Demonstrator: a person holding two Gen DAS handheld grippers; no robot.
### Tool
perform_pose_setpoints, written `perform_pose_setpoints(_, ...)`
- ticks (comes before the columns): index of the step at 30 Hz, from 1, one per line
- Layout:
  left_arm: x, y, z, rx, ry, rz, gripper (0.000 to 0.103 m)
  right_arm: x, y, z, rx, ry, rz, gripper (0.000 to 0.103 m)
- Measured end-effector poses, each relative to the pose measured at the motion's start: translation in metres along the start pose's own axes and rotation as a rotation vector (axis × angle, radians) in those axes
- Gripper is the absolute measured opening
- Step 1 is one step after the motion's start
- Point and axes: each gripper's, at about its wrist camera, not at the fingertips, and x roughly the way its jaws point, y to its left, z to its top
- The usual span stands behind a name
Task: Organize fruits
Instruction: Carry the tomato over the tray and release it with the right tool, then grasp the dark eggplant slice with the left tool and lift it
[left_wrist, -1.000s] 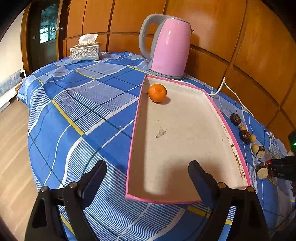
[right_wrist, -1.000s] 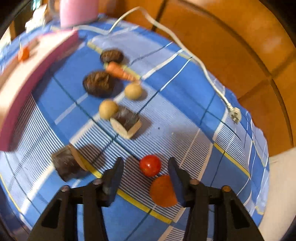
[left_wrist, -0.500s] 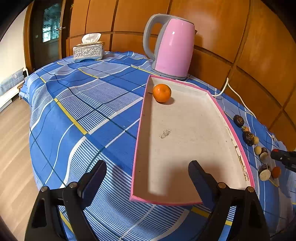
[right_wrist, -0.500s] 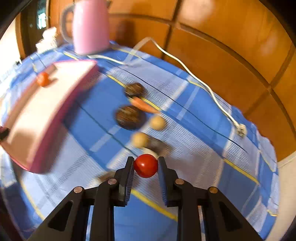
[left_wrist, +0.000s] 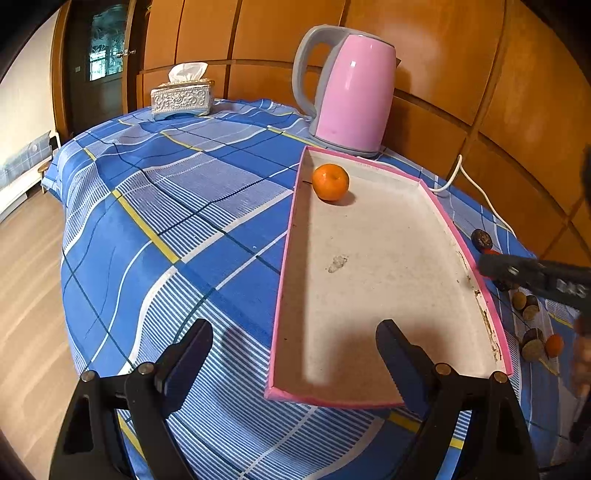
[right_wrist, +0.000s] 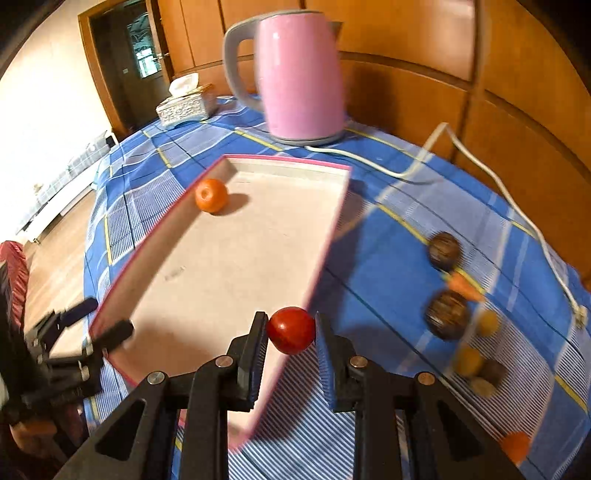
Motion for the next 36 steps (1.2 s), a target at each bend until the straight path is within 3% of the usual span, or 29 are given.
perform_pose_setpoints(7, 0.003, 0.001, -0.001, 0.0, 0.011, 0.001, 0.09, 0.033, 0.019, 0.025, 0.005, 0.001, -0.026, 0.026)
perform_pose_setpoints(13, 0.005, 0.003, -0.001, -0.009, 0.02, 0.002, 0.09, 0.034, 0.021, 0.031, 0.031, -0.024, -0.033, 0.031)
perform_pose_setpoints(24, 0.005, 0.001, -0.001, -0.002, 0.026, -0.002, 0.09, 0.001, 0.005, 0.003, 0.104, -0.083, -0.09, 0.031)
perform_pose_setpoints(36, 0.003, -0.001, -0.002, 0.003, 0.026, -0.016, 0.09, -0.047, -0.031, -0.04, 0.2, -0.135, -0.223, 0.033)
